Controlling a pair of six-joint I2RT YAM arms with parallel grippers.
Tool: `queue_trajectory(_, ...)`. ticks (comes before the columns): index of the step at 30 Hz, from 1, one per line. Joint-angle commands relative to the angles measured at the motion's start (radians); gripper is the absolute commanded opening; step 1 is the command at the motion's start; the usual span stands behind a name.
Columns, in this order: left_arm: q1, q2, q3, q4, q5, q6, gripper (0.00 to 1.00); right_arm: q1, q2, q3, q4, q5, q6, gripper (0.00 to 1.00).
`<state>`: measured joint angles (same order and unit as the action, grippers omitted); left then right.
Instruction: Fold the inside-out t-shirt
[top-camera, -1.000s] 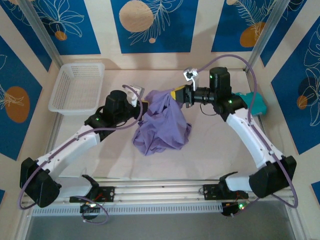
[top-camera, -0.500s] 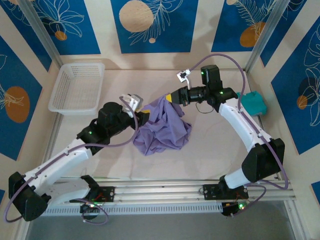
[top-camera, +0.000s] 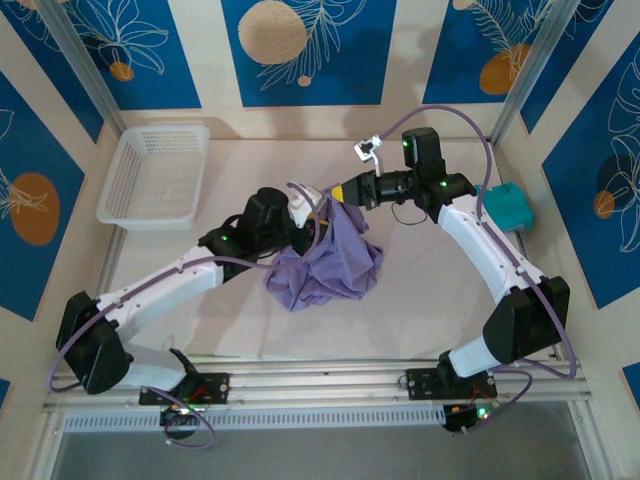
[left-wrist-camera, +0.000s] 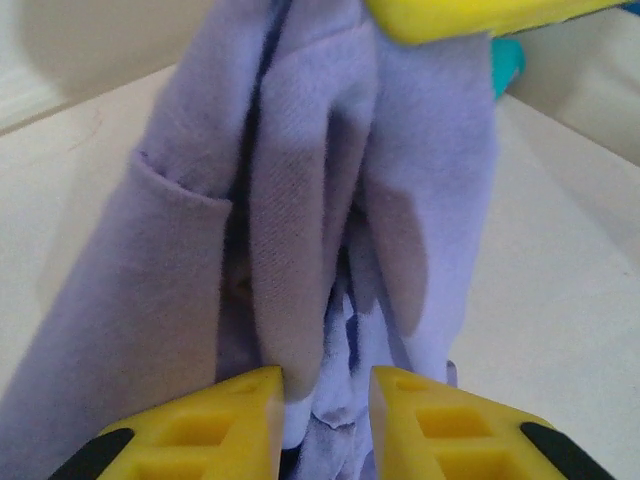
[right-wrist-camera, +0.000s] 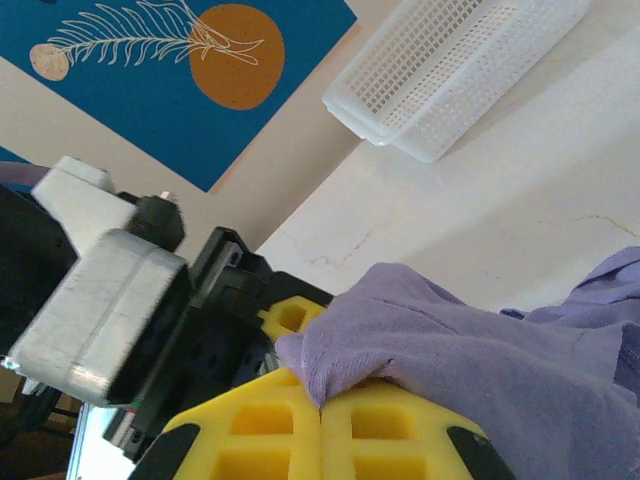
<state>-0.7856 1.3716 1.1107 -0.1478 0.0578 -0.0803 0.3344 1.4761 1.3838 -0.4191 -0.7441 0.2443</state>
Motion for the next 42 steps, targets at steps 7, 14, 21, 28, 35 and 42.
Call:
queue_trajectory(7, 0.012, 0.095, 0.094, 0.01, 0.015, -0.03, 0.2, -0.001, 0.003, 0.024, -0.021, -0.009, 0.011, 0.0)
queue_trajectory(14, 0.046, 0.076, 0.085, 0.044, 0.101, -0.094, 0.0, -0.007, 0.006, 0.044, -0.102, 0.104, -0.049, 0.0)
queue_trajectory(21, 0.097, -0.056, 0.0, 0.156, 0.355, -0.294, 0.0, 0.016, 0.052, 0.127, -0.178, 0.267, -0.122, 0.0)
queue_trajectory(28, 0.138, -0.094, -0.085, 0.509, 0.496, -0.685, 0.0, 0.066, 0.21, 0.376, -0.327, 0.665, -0.058, 0.17)
queue_trajectory(35, 0.149, -0.093, -0.08, 0.475, 0.444, -0.68, 0.0, 0.086, -0.133, -0.017, -0.084, 0.668, -0.076, 0.36)
queue_trajectory(42, 0.165, -0.096, -0.082, 0.47, 0.474, -0.677, 0.0, 0.118, -0.302, -0.345, 0.189, 0.481, -0.057, 0.46)
